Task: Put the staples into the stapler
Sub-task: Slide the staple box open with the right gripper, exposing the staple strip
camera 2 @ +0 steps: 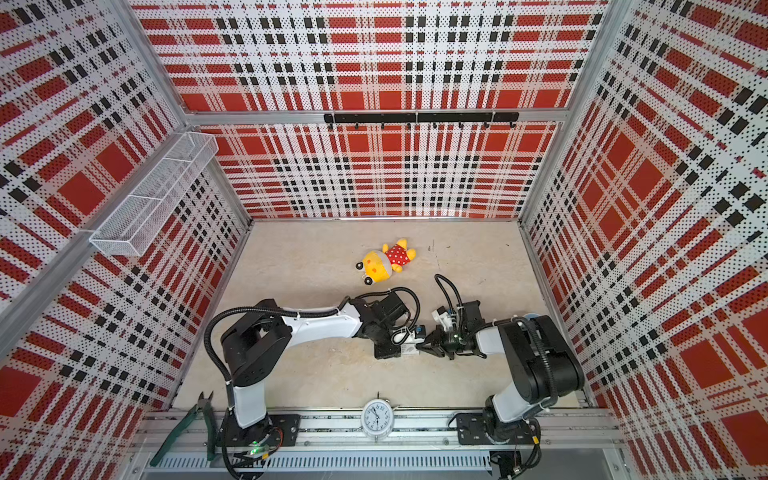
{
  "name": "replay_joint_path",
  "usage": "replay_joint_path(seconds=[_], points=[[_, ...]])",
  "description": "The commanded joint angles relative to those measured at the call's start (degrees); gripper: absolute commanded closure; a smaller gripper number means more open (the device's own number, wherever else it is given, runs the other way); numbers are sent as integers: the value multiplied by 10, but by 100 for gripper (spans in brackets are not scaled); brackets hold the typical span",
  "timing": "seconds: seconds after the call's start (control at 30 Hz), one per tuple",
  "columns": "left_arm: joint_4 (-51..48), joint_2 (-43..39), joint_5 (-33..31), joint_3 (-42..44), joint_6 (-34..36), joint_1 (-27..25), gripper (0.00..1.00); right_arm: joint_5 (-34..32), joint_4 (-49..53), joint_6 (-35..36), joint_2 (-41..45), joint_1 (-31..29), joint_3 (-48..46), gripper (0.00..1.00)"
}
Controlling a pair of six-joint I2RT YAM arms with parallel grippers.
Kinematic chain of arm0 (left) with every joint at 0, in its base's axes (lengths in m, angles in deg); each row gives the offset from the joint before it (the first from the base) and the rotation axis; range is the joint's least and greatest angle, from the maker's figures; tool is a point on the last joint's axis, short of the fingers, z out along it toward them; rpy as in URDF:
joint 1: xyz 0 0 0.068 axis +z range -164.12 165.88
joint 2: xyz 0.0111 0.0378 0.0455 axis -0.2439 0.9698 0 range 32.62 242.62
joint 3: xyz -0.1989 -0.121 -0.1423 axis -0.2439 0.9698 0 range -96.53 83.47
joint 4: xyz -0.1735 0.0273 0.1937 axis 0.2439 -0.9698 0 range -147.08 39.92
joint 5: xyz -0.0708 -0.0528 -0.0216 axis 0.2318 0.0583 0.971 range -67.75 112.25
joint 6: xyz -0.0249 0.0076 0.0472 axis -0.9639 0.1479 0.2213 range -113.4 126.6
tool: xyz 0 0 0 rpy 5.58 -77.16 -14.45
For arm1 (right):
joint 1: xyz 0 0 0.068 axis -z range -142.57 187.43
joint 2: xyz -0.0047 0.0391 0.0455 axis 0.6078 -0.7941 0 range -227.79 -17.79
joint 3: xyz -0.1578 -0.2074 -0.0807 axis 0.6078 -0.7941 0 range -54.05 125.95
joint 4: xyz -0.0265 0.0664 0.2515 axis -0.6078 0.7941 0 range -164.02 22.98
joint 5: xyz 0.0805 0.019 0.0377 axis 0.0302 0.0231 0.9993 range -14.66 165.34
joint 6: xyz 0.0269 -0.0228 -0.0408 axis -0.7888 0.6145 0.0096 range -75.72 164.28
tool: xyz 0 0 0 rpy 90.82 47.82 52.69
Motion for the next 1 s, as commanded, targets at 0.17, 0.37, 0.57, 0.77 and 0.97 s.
replay_joint_path(seconds=[0.17,0.37,0.57,0.77,0.97], points=[[-10,-3,0,-4,13,4,66,-26,18,25,5,-3,1,100],[-33,-6,1,-3,24,11,66,-59,56,39,30,1,8,100],[-50,-8,0,-5,34,14,67,-72,69,40,30,5,12,100],[-65,-12,-11,-6,39,14,67,-81,71,37,45,16,6,100],[-77,-14,-23,-3,42,15,67,-99,91,37,67,24,7,100]])
